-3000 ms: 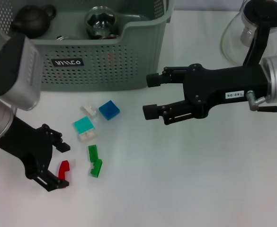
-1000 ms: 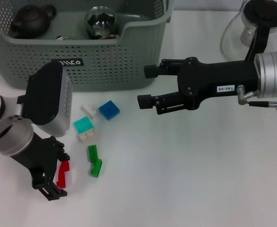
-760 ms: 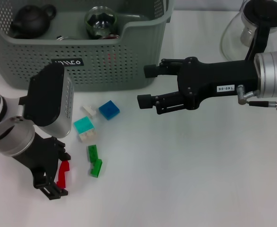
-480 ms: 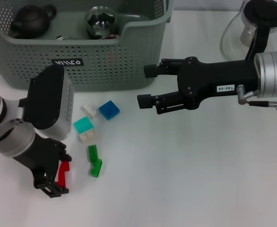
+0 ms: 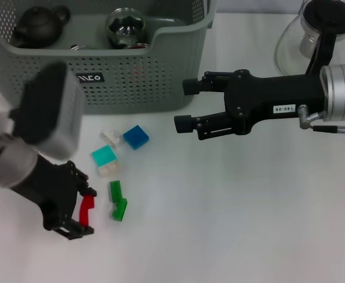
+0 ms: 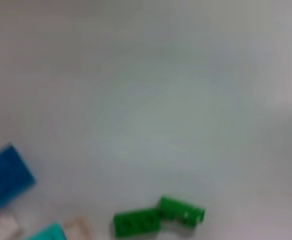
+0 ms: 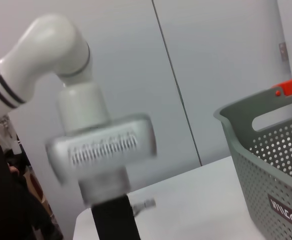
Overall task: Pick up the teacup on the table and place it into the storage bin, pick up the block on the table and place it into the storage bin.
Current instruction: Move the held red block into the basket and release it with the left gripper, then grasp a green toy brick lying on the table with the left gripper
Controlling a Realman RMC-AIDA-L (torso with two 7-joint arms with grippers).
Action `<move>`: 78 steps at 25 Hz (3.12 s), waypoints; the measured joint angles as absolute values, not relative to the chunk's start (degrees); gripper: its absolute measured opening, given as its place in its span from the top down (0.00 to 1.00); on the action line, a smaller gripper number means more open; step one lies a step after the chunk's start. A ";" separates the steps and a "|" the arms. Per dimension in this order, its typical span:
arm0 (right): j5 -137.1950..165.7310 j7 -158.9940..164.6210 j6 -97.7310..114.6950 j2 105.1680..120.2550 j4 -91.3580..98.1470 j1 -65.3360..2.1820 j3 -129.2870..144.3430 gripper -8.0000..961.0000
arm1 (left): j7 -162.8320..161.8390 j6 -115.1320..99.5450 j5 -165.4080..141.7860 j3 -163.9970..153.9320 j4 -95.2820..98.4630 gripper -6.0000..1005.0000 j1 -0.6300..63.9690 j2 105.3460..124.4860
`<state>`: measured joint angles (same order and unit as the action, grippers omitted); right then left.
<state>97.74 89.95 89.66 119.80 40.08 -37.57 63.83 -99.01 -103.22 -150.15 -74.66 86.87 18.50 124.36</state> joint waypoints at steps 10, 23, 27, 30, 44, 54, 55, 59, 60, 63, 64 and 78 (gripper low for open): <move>101.25 90.31 92.72 118.18 38.70 -37.14 64.05 0.02 | -100.72 -112.93 -132.38 -33.13 83.44 0.35 30.02 123.91; 103.39 90.43 94.65 115.76 36.44 -37.63 64.22 0.02 | -117.98 -76.70 -131.00 -32.88 60.37 0.35 40.07 115.13; 103.49 90.36 94.56 115.82 36.44 -37.61 64.25 0.02 | -121.57 -69.42 -132.98 -36.67 59.48 0.35 40.08 115.58; 103.53 90.32 94.53 115.94 36.45 -37.61 64.25 0.02 | -121.80 -68.25 -133.38 -36.99 59.49 0.32 40.19 115.65; 103.54 89.40 93.82 116.17 36.43 -37.57 63.89 0.02 | -115.31 -100.45 -124.51 -36.34 72.53 0.05 37.91 114.96; 103.52 89.53 92.78 115.76 36.38 -37.66 62.51 0.02 | -101.94 -117.37 -119.42 -47.85 81.50 0.05 29.54 118.34; 103.52 89.65 92.76 115.76 36.38 -37.67 62.15 0.02 | -101.94 -117.35 -120.03 -49.87 81.89 0.05 28.93 118.24; 103.51 90.89 92.02 116.10 36.38 -37.70 60.96 0.02 | -100.69 -116.65 -124.71 -55.98 82.41 0.05 28.10 118.39; 103.50 91.17 91.71 116.21 36.38 -37.71 60.92 0.02 | -99.90 -116.30 -126.47 -56.54 82.42 0.05 28.15 118.73; 103.35 91.54 90.27 116.60 36.15 -37.74 60.86 0.02 | -97.72 -115.05 -131.77 -58.23 83.27 0.05 28.34 120.33; 103.27 91.62 89.72 116.71 35.90 -37.83 60.84 0.02 | -96.98 -114.60 -133.39 -58.92 83.86 0.05 28.32 120.97; 102.92 91.61 86.08 117.43 34.19 -38.44 59.33 0.02 | -95.23 -104.07 -148.59 -81.01 83.78 0.05 28.42 124.29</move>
